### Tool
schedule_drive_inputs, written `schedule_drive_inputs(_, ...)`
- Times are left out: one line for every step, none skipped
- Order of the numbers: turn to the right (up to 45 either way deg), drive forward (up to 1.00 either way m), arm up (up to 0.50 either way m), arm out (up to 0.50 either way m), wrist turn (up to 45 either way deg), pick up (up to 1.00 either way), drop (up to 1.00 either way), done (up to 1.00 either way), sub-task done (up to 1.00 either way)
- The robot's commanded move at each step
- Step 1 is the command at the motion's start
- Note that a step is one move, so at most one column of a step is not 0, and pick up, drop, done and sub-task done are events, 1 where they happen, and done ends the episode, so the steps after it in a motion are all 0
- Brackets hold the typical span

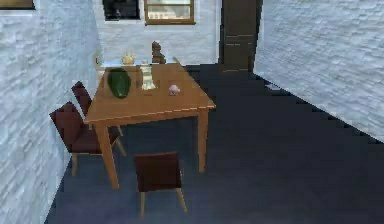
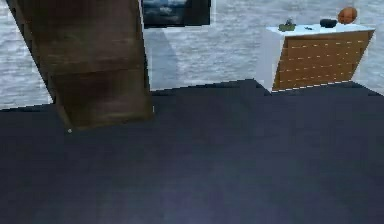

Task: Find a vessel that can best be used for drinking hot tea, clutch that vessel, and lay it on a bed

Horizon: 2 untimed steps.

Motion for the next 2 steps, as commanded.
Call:
schedule_drive_inputs(45.0,0.00,0.00,0.00,0.0,0.00,0.00,0.00,0.00)
schedule_drive_inputs(3.0,0.00,0.00,0.00,0.0,0.00,0.00,0.00,0.00)
